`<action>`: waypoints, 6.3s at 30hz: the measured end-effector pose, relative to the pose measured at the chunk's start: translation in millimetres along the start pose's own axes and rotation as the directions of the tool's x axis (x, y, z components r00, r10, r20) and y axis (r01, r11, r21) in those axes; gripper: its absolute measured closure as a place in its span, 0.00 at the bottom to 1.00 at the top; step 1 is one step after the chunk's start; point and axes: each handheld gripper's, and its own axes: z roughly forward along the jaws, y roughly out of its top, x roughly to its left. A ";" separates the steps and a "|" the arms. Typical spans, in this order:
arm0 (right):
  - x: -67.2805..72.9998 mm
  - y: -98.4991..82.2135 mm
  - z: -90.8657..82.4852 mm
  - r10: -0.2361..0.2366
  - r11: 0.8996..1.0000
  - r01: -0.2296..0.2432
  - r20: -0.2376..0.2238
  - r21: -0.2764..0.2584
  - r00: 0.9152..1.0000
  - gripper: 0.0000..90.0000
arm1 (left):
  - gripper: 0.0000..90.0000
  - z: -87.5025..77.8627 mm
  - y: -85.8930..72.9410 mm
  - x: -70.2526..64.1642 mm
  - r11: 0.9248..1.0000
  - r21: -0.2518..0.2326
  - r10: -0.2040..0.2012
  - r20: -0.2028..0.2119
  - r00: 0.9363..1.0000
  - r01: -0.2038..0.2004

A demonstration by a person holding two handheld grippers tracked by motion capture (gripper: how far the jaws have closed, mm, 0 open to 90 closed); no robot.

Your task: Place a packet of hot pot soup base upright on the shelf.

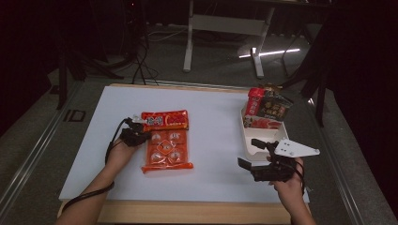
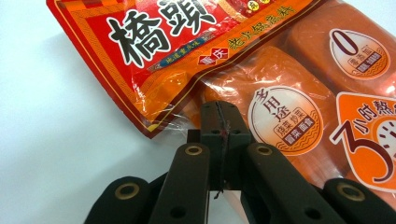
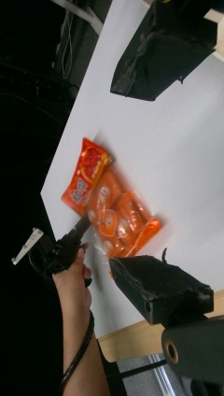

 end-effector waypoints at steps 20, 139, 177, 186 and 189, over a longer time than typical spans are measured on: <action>-0.4 -0.6 -0.7 0.003 1.000 -0.003 -0.006 0.001 1.000 0.15 | 1.00 9.5 18.3 -28.4 0.997 -0.005 0.077 0.050 0.996 -0.077; 4.9 -3.7 6.2 -0.033 0.999 0.033 -0.007 0.034 0.999 0.16 | 0.59 12.1 -6.1 -7.9 0.994 -0.019 -0.095 0.332 0.939 0.108; 1.7 -4.6 5.2 -0.008 1.000 0.008 -0.016 0.007 1.000 0.19 | 1.00 17.0 15.0 -40.1 1.000 -0.026 0.005 0.319 0.948 0.003; 2.1 -2.5 5.8 -0.057 0.998 0.057 0.015 0.008 0.998 0.18 | 1.00 1.8 24.3 -43.3 0.999 -0.046 0.033 0.317 0.948 -0.019; 1.8 -3.1 6.4 -0.039 0.999 0.039 0.015 0.015 0.999 0.16 | 1.00 -4.3 28.1 -44.9 0.998 -0.052 0.042 0.318 0.947 -0.027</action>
